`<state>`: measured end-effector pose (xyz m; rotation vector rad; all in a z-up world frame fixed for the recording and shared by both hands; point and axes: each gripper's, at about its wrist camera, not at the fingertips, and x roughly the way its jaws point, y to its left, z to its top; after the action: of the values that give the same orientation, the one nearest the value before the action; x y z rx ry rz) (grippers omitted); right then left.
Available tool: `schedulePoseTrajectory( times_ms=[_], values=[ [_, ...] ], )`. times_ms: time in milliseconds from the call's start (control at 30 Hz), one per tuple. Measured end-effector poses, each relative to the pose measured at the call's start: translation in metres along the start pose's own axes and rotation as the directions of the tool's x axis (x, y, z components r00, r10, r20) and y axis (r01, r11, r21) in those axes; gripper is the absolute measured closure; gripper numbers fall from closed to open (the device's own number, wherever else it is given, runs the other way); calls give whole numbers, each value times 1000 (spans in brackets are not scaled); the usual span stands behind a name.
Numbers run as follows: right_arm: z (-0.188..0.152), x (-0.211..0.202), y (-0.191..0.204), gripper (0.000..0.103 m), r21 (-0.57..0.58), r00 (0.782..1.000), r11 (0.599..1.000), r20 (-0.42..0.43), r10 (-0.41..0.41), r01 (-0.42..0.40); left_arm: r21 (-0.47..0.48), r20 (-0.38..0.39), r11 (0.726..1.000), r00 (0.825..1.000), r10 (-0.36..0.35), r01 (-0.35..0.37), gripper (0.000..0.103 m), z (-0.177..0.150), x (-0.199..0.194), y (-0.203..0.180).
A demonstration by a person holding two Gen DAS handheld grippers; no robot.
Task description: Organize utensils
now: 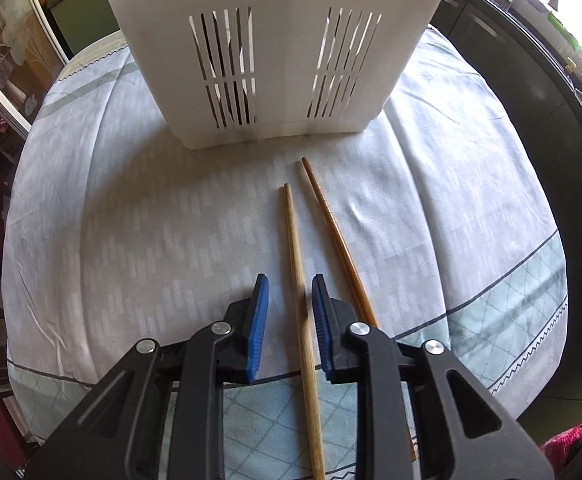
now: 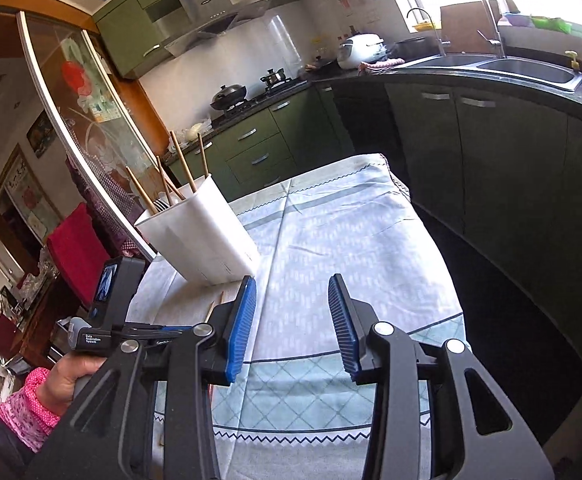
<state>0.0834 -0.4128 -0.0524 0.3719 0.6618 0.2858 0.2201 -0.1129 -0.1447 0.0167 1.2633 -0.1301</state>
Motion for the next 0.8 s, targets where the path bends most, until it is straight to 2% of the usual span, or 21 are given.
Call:
schedulePoseTrajectory(
  times_ms=[33,100,233,333,400,500,600,700,800],
  values=[
    [1,0,-1,65,5,1000,1000,-2,1,-1,1,2,1000,1000,8,-8,86,-1,0,0],
    [0,0,-4,64,12,1000,1000,-9,-1,1,4,1,1000,1000,16,-16,96,-1,1,-2],
    [0,11,2,64,-2,999,1000,-50,-7,7,-5,16,1000,1000,-15,15,96,-8,-8,0],
    [-4,28,15,63,-36,995,999,-104,-9,5,-17,89,999,996,-30,32,96,-14,-34,3],
    [-7,43,27,63,-59,990,998,-143,0,-8,-24,157,999,987,-43,47,96,-22,-55,13],
    [-12,68,45,63,-79,979,996,-202,21,-38,-29,262,997,963,-63,73,96,-38,-88,27],
    [-14,101,67,63,-127,961,991,-276,7,-44,-24,363,996,929,-69,83,96,-50,-118,41],
    [-18,139,94,63,-195,933,979,-359,-15,-59,-27,446,996,893,-66,87,96,-65,-140,57],
    [-24,179,123,63,-281,904,958,-421,-76,-50,-26,495,996,867,-62,87,96,-76,-151,69]
  ],
)
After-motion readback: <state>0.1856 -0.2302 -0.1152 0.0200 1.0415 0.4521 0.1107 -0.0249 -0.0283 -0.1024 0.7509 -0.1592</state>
